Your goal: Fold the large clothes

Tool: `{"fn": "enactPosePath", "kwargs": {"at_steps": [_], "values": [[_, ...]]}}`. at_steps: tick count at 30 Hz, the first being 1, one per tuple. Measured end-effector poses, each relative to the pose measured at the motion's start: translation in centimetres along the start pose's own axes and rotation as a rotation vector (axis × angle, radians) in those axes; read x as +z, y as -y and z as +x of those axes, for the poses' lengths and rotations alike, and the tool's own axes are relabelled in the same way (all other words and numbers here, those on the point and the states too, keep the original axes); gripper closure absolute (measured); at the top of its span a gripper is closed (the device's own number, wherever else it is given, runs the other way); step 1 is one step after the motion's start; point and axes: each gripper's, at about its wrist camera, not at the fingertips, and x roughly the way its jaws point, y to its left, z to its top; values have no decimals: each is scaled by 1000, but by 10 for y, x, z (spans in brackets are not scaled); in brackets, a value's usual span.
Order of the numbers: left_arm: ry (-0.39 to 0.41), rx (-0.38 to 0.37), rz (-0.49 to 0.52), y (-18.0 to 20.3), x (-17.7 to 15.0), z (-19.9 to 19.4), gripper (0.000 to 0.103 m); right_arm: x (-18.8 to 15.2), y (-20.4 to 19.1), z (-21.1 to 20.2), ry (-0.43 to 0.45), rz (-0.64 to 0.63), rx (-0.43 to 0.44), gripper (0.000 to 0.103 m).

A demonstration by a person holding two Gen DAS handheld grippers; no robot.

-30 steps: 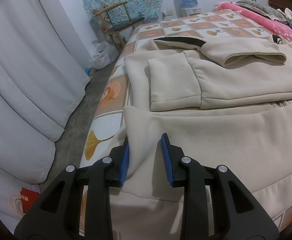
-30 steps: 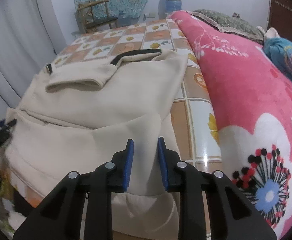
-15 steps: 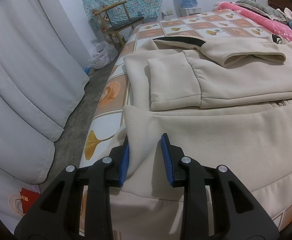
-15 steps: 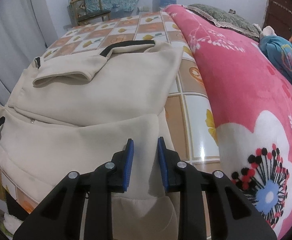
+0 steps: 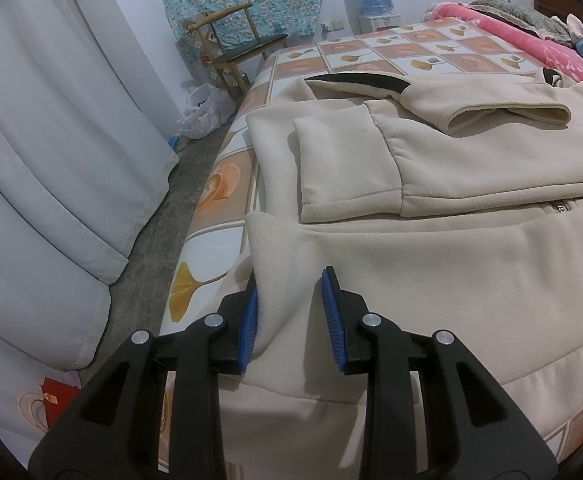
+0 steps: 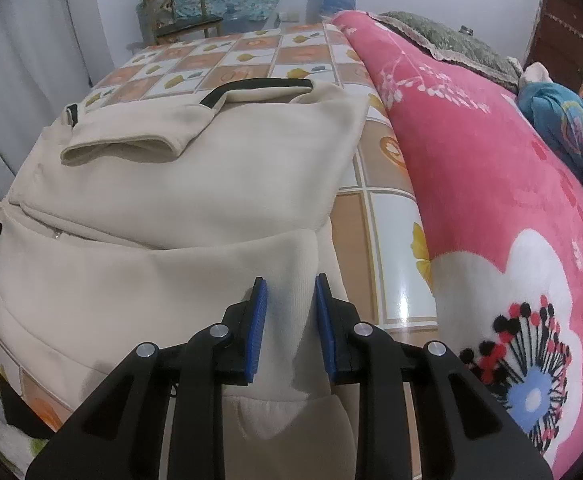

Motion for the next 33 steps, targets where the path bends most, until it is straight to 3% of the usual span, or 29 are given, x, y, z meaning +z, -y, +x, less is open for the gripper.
{"fn": "enactPosePath", "kwargs": {"at_steps": [2, 4, 7, 12, 21, 27, 33], "values": [[12, 0, -1, 0, -1, 1, 74, 0, -2, -1, 6, -12, -2, 82], [24, 10, 5, -1, -3, 1, 82, -1, -3, -3, 16, -19, 6, 92], [49, 18, 4, -4, -7, -4, 96, -2, -5, -11, 42, -24, 8, 96], [139, 4, -24, -16, -11, -36, 98, -10, -4, -41, 115, -17, 8, 97], [370, -43, -73, -43, -30, -131, 98, -27, -1, -112, 277, 9, 29, 98], [448, -107, -138, -65, -9, -154, 98, -2, -2, -139, 379, -11, 34, 98], [480, -151, -145, -77, 43, -133, 98, 53, -1, -135, 437, -58, 25, 98]]}}
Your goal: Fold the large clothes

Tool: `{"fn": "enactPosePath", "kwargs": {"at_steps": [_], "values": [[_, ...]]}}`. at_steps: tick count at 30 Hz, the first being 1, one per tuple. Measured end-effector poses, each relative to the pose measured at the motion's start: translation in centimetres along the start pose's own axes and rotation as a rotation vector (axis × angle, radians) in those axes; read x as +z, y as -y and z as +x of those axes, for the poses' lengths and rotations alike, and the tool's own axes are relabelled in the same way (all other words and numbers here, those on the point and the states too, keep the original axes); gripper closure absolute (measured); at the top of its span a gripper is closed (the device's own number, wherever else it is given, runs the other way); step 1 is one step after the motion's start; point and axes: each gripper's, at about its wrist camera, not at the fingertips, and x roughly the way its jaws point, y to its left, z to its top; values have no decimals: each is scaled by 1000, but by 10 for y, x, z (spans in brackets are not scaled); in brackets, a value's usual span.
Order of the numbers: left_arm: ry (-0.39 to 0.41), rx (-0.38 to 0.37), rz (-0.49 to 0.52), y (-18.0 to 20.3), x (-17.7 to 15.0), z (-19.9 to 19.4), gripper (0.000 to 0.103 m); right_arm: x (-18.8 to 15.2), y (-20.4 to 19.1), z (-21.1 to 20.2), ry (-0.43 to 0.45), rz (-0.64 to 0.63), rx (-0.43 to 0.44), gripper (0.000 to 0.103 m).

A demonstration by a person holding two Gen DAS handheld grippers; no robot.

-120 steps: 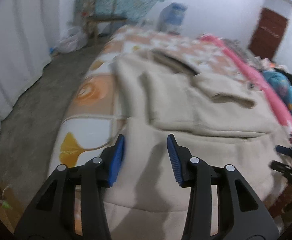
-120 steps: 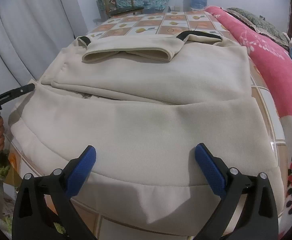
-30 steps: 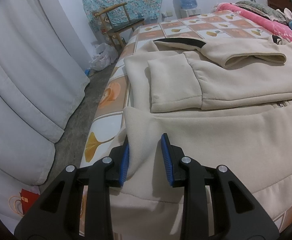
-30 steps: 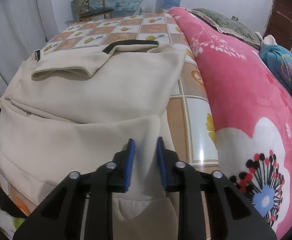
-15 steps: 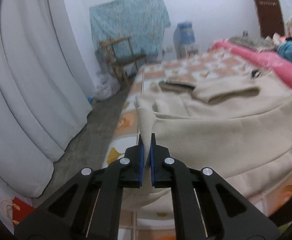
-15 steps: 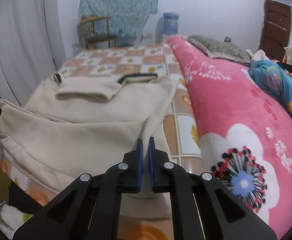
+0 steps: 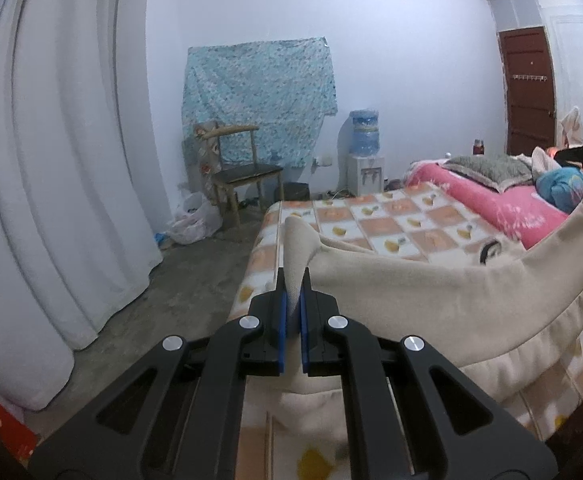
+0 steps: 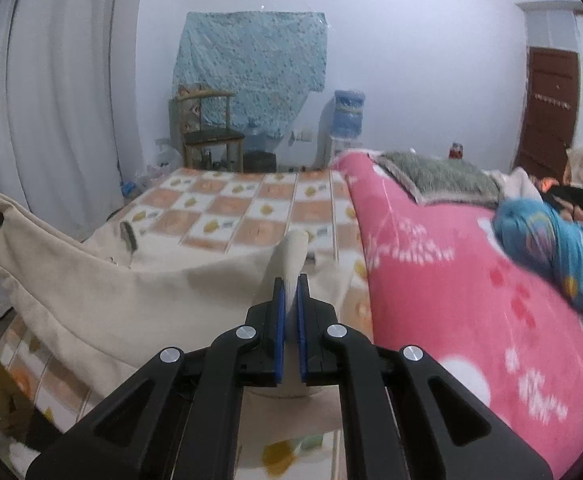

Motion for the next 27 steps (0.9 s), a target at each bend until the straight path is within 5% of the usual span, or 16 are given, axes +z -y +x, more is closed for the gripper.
{"fn": "enactPosePath", "kwargs": {"at_steps": [8, 12, 16, 18, 23, 27], "values": [[-52, 1, 25, -13, 49, 109, 98, 70, 27, 100, -17, 45, 42, 98], [-236, -20, 16, -9, 35, 197, 94, 71, 32, 177, -109, 80, 47, 97], [-430, 25, 22, -8, -3, 261, 86, 38, 44, 262, -308, 103, -56, 81], [-453, 26, -5, -14, -12, 265, 85, 25, 54, 268, -331, 150, -61, 81], [-350, -103, -100, -21, -1, 220, 58, 21, 57, 217, -228, 160, 4, 61], [-382, -243, -107, -8, -5, 189, 36, 9, 36, 175, -233, 129, 138, 53]]}}
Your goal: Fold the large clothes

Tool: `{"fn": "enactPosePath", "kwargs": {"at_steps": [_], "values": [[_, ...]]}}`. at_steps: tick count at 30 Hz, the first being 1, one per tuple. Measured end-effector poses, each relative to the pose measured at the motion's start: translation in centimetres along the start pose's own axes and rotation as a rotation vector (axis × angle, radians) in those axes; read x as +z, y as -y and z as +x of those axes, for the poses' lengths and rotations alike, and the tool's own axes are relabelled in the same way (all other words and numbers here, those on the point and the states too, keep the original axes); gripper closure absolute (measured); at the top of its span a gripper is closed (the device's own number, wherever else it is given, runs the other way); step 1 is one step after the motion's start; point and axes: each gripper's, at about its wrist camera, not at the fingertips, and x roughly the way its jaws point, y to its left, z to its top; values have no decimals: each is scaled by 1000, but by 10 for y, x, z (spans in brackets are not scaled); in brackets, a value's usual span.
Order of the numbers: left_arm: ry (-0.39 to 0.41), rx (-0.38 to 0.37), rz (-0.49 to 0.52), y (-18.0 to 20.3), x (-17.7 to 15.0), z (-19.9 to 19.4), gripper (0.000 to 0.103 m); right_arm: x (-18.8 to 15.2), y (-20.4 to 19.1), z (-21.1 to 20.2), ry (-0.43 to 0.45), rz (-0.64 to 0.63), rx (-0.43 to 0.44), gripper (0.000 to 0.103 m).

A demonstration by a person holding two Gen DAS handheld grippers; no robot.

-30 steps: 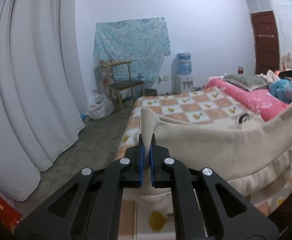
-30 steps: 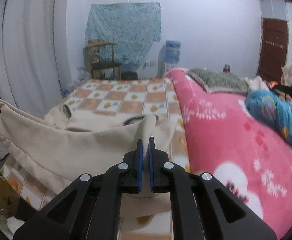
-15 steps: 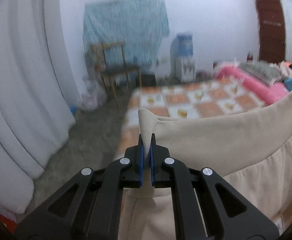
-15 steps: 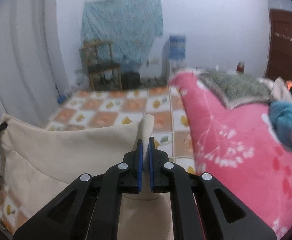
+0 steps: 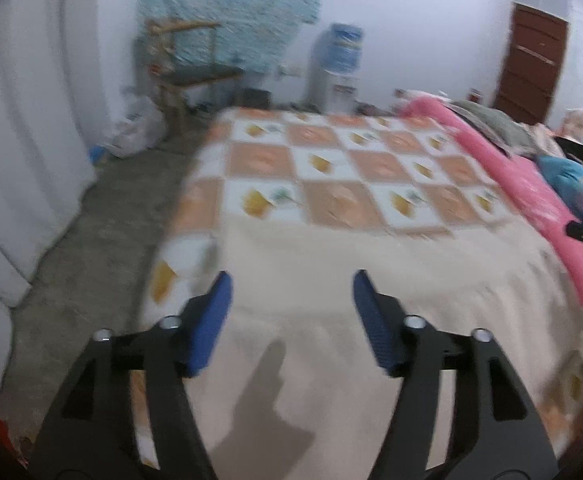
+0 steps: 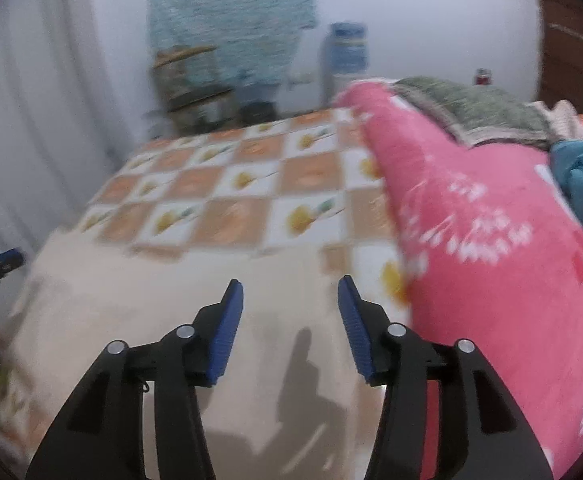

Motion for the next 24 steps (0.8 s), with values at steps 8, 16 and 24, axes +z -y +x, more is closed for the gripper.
{"fn": "enactPosePath", "kwargs": {"at_steps": [8, 16, 24], "values": [[-133, -74, -8, 25, -70, -5, 19, -75, -27, -27, -62, -71, 51, 50], [-74, 60, -13, 35, -87, -26, 19, -91, -29, -34, -87, 5, -72, 42], [13, 91, -56, 68, -106, -91, 9, -122, -75, -98, 50, 34, -69, 13]]}}
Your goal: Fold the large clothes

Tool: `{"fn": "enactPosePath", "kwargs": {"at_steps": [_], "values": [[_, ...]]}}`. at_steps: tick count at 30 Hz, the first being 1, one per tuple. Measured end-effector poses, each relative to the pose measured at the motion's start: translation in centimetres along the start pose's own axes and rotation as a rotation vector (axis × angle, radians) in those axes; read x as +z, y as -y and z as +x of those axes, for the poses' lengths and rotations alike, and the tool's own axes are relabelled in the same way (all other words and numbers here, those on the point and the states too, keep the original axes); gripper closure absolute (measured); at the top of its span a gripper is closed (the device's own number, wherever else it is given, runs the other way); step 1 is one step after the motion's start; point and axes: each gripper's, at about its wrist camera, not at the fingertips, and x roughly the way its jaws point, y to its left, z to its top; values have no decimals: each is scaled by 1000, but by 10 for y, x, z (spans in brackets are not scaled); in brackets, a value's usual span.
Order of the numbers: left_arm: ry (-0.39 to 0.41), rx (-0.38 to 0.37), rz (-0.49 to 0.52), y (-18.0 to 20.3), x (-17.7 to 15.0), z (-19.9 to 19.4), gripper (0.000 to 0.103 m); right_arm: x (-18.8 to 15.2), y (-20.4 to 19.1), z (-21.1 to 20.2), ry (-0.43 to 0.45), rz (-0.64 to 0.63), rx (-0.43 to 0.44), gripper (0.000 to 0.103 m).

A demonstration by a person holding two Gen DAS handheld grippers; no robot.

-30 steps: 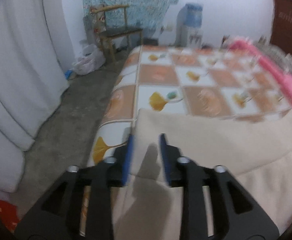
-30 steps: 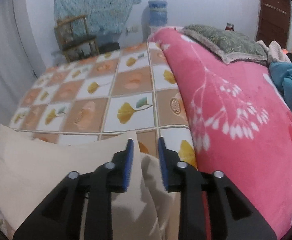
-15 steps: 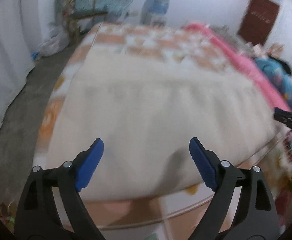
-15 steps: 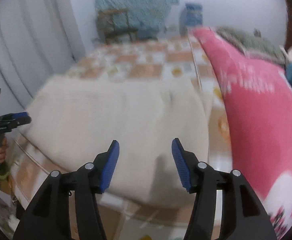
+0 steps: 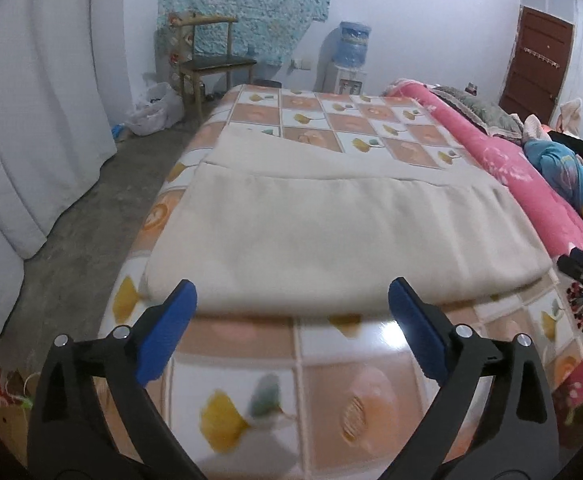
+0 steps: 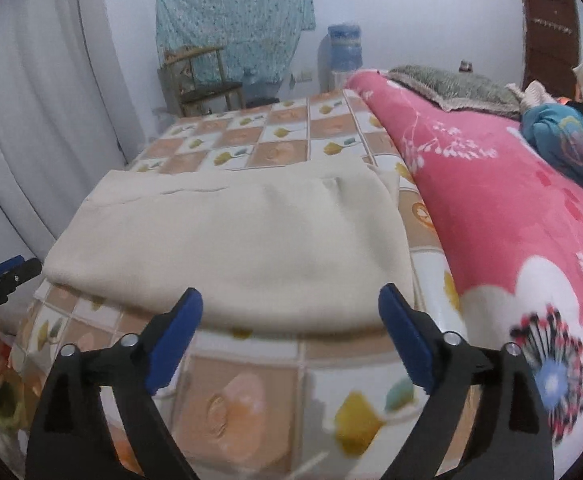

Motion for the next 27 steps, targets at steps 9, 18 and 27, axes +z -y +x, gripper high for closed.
{"fn": "enactPosePath", "kwargs": {"at_steps": [9, 18, 27], "values": [[38, 18, 9, 36, -13, -44, 8, -6, -34, -49, 148, -76, -111, 7], [166, 180, 71, 67, -12, -76, 8, -8, -46, -76, 258, -55, -69, 7], [80, 192, 82, 80, -21, -55, 8, -17, -59, -54, 132, -48, -47, 7]]}}
